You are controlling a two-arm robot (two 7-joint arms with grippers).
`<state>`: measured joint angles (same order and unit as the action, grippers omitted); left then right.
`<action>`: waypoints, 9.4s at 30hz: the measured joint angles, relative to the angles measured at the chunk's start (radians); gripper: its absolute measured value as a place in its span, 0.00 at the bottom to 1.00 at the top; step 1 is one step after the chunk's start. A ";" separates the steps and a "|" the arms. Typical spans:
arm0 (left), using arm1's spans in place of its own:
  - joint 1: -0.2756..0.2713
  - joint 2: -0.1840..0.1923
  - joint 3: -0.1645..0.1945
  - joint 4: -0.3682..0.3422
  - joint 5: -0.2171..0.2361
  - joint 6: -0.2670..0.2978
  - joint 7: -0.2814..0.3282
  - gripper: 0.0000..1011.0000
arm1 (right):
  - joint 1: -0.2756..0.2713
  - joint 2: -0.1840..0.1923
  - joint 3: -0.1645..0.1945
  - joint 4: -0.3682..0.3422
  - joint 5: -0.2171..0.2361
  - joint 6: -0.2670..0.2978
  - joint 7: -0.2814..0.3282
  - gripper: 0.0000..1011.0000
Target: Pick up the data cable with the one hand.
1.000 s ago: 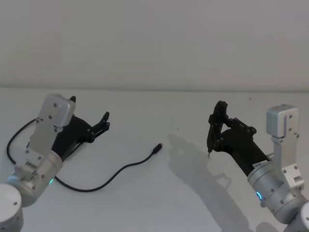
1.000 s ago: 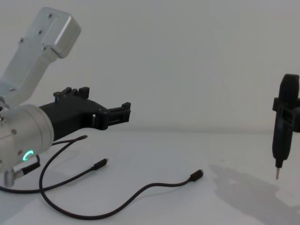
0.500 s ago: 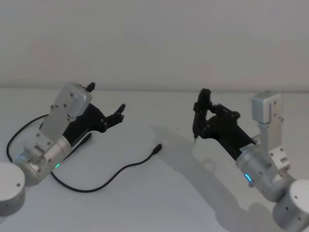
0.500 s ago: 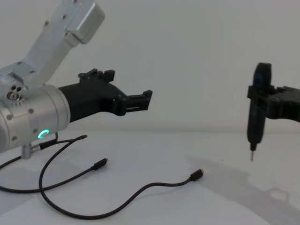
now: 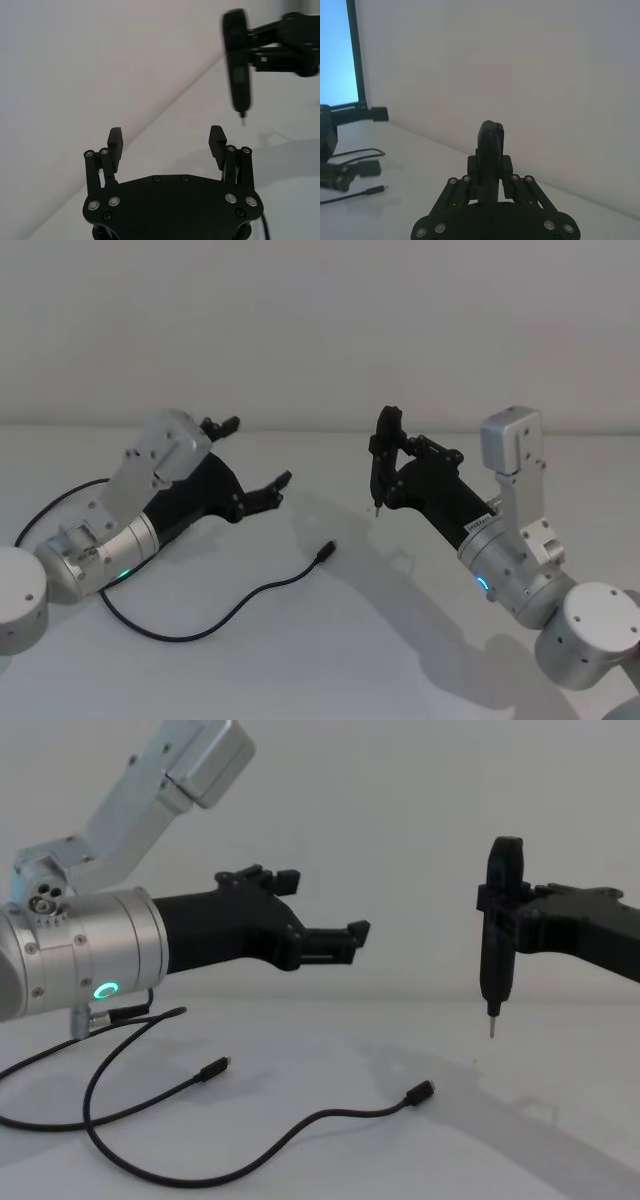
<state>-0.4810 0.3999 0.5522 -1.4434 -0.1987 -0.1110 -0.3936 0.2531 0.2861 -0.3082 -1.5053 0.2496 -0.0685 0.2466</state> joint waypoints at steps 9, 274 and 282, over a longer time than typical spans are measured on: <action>-0.019 0.005 0.017 0.036 -0.046 0.012 -0.109 0.99 | 0.016 -0.014 -0.002 0.024 -0.016 -0.009 0.002 0.27; -0.015 0.048 0.094 0.051 -0.018 0.270 -0.231 0.03 | 0.221 -0.115 -0.054 0.433 0.015 -0.183 0.214 0.27; -0.015 0.048 0.094 0.051 -0.018 0.270 -0.231 0.03 | 0.209 -0.103 -0.059 0.407 0.021 -0.180 0.226 0.27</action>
<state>-0.4961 0.4483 0.6463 -1.3927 -0.2168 0.1589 -0.6251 0.4621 0.1828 -0.3671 -1.0979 0.2701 -0.2488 0.4727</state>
